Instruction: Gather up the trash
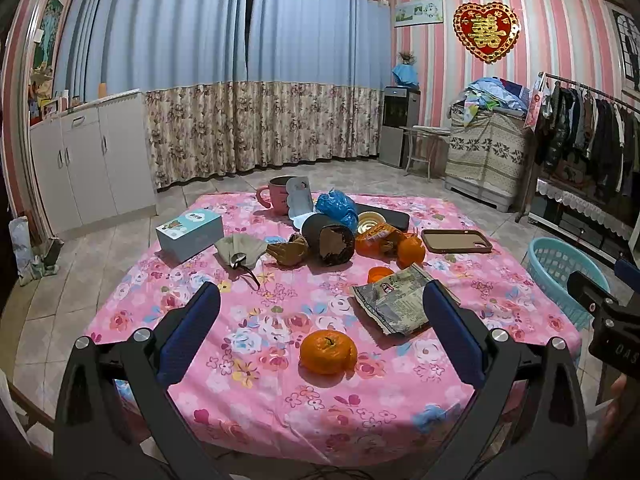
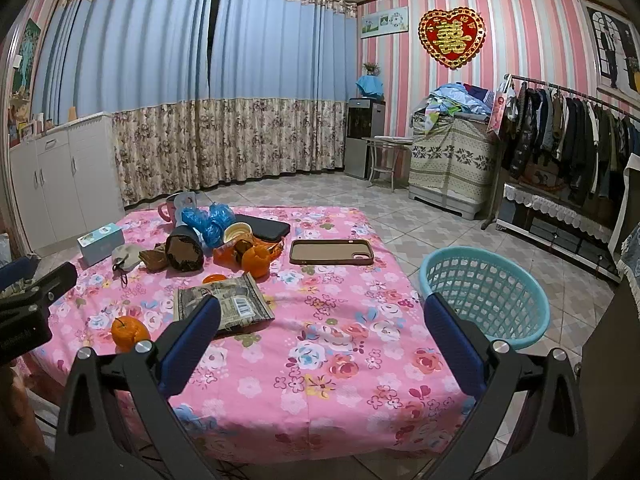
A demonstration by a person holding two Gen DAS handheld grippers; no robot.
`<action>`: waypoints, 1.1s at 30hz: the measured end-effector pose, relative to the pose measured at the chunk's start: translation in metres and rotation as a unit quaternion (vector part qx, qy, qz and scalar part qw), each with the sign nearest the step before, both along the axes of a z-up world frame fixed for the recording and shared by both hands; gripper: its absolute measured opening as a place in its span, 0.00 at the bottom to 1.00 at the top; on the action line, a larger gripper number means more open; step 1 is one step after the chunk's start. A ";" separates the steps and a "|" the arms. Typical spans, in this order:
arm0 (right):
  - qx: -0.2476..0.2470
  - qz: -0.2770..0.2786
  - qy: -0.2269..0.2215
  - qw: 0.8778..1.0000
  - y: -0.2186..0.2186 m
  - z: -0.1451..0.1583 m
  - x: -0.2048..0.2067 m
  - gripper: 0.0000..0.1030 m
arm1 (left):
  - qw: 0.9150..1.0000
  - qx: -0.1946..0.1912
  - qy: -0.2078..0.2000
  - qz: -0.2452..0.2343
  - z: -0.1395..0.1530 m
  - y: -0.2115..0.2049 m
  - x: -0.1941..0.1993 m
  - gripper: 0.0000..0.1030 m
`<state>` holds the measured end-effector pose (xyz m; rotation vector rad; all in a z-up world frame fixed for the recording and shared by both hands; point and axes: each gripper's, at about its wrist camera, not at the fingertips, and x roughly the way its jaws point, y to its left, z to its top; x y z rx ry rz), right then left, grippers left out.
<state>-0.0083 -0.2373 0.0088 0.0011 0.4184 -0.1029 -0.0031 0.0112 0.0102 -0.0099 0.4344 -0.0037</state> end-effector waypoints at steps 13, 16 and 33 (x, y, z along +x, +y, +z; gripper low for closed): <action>-0.001 0.000 0.000 1.000 0.000 0.000 0.000 0.96 | 1.000 0.002 0.001 0.002 -0.004 0.001 0.001 0.95; 0.000 0.000 0.000 1.000 -0.001 0.000 0.000 0.96 | 1.000 0.001 0.003 0.003 -0.010 0.000 0.003 0.95; -0.002 -0.022 -0.002 1.000 -0.009 -0.013 0.012 0.96 | 1.000 -0.004 0.030 0.000 -0.028 0.005 0.017 0.95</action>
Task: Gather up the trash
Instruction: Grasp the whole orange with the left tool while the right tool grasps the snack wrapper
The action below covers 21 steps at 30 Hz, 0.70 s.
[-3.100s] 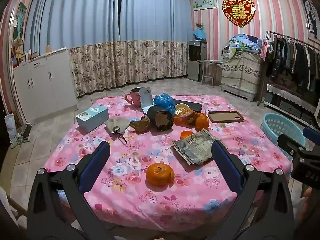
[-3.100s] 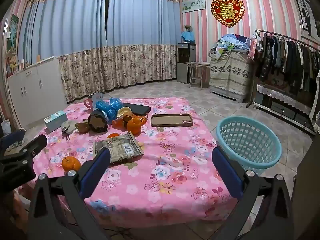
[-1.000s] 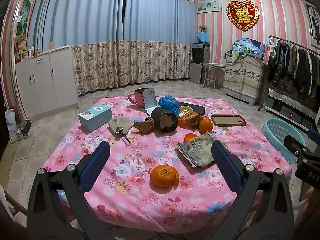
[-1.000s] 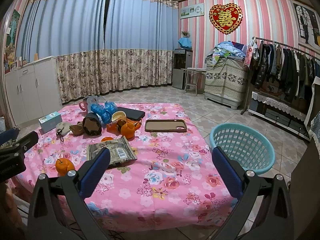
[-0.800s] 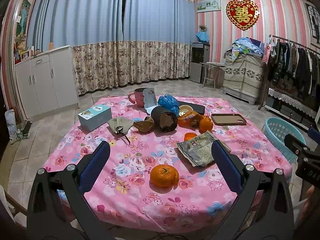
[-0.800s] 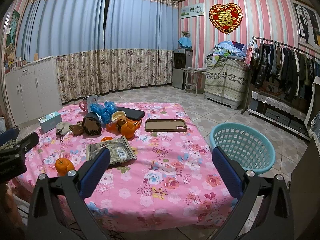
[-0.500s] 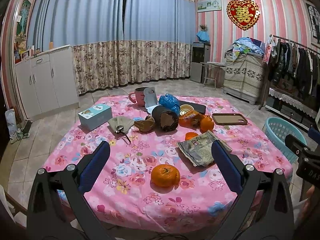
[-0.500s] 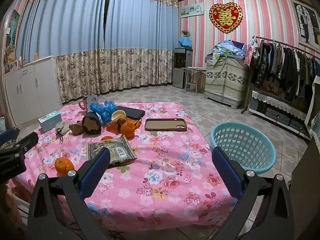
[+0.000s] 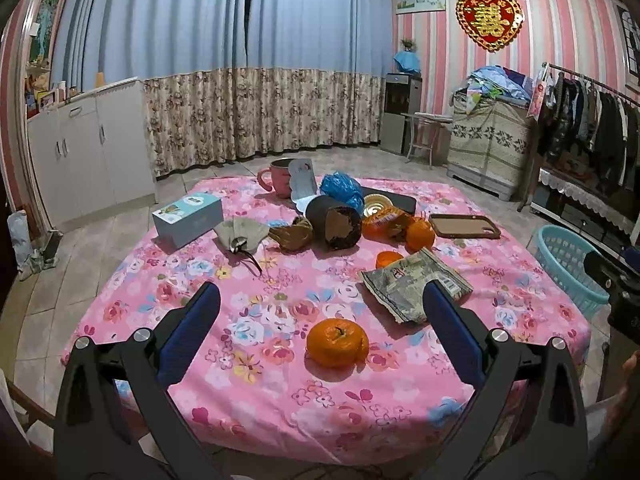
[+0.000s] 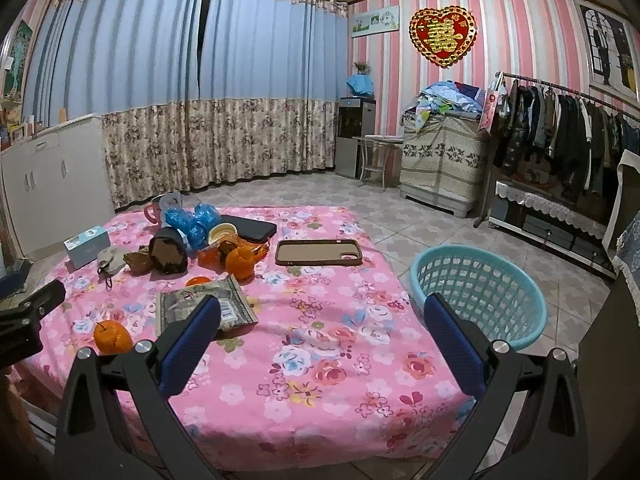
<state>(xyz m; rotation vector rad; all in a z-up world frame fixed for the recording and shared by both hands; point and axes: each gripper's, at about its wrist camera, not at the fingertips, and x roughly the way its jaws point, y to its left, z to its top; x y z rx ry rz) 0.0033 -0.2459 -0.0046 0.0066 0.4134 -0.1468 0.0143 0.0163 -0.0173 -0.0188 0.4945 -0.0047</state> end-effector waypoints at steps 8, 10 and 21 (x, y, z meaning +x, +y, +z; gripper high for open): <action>0.017 0.000 -0.001 1.000 -0.009 -0.004 0.012 0.96 | 0.999 0.008 0.032 -0.008 -0.018 -0.013 0.013 0.95; 0.024 0.004 -0.011 1.000 -0.010 -0.004 0.013 0.96 | 0.999 0.020 0.033 -0.005 -0.023 -0.018 0.014 0.95; 0.019 -0.008 0.026 0.999 -0.014 -0.017 0.024 0.96 | 0.996 0.041 0.070 0.034 -0.053 -0.020 0.042 0.95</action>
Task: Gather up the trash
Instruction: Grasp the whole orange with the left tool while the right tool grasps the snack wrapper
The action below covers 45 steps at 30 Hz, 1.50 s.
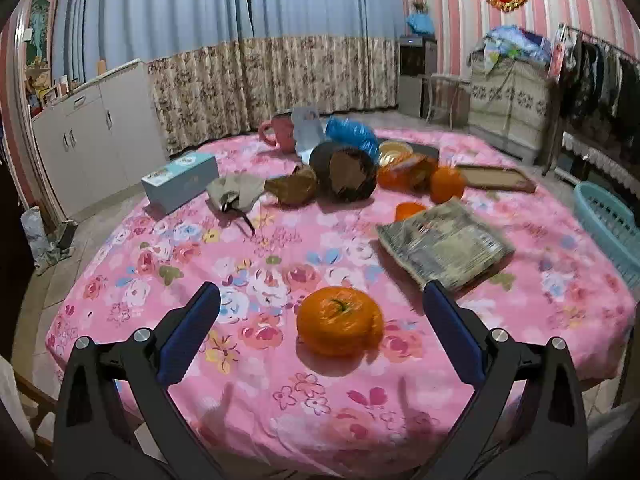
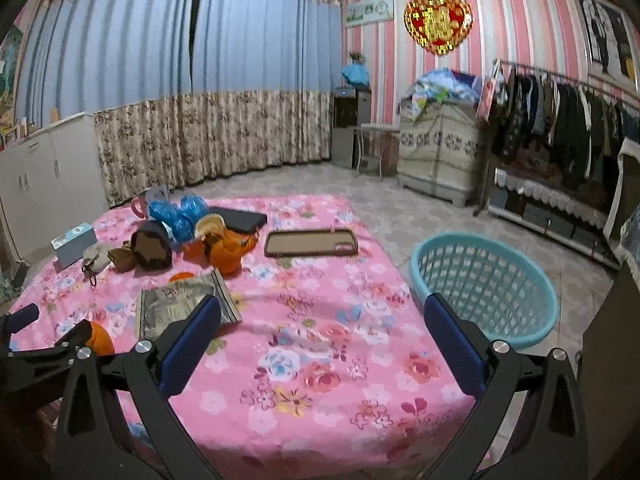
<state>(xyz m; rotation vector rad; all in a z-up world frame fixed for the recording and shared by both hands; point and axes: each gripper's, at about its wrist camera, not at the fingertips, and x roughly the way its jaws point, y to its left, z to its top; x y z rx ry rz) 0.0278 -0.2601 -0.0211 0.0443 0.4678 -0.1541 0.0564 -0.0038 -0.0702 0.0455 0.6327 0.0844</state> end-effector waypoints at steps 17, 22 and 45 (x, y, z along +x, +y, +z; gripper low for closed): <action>-0.026 -0.001 0.011 1.000 0.008 -0.004 0.007 0.96 | 0.996 -0.037 0.072 -0.032 -0.028 -0.001 0.031 0.48; -0.028 0.012 0.018 0.999 0.013 -0.003 0.018 0.96 | 0.996 -0.051 0.064 -0.030 -0.013 0.004 0.029 0.47; -0.005 0.121 0.162 0.979 0.059 -0.066 0.138 0.75 | 0.998 -0.058 0.009 -0.023 0.051 0.046 0.099 0.47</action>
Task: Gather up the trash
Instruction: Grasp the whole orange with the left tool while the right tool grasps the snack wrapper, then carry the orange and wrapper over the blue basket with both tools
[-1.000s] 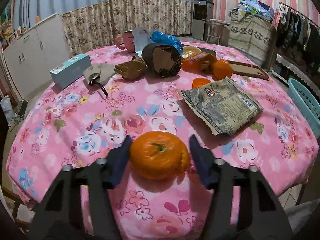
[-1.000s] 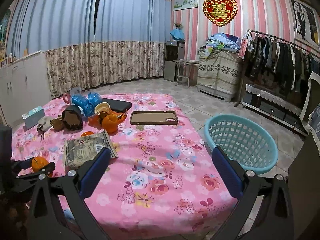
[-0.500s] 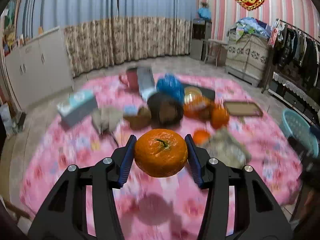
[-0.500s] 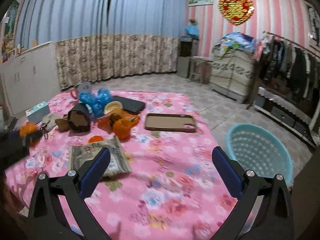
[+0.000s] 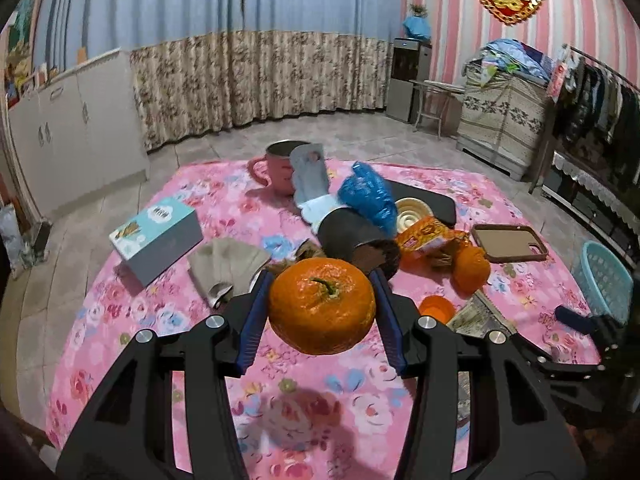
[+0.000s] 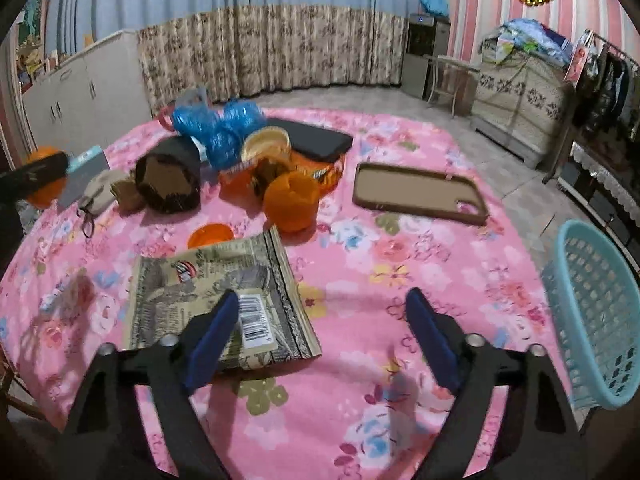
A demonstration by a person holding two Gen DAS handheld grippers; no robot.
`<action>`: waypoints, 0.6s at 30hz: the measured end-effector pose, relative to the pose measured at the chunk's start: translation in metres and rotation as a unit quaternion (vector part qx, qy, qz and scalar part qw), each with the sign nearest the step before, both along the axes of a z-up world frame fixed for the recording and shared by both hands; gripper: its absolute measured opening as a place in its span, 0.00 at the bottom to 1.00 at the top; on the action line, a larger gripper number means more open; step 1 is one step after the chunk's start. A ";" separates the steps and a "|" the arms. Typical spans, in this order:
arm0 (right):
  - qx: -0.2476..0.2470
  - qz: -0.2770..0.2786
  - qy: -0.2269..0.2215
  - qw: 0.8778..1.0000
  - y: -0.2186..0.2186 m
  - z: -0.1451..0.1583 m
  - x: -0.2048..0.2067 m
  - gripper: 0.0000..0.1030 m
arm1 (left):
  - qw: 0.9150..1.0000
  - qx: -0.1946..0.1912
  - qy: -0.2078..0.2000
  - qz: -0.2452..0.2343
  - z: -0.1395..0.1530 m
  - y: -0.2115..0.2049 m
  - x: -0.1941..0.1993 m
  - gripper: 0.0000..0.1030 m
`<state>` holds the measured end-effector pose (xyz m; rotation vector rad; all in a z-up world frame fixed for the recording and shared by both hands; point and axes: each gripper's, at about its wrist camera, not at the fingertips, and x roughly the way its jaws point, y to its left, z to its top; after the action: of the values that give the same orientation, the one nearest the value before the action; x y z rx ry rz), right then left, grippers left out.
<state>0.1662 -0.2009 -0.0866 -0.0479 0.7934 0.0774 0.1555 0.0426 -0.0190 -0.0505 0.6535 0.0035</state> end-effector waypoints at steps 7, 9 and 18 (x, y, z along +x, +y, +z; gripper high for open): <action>0.007 0.011 0.034 0.999 0.000 -0.020 0.002 0.60 | 1.000 -0.022 0.008 0.004 -0.004 0.006 0.000 0.47; 0.008 0.021 0.033 0.999 0.002 -0.020 0.001 0.55 | 1.000 -0.017 0.006 0.006 -0.004 0.006 -0.001 0.47; -0.010 0.045 0.025 0.999 0.010 -0.016 -0.005 0.05 | 1.000 -0.017 0.005 0.013 -0.003 0.008 0.000 0.47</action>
<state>0.1616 -0.1904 -0.1030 -0.1005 0.8414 0.1559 0.1558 0.0505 -0.0223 -0.0921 0.6632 0.0182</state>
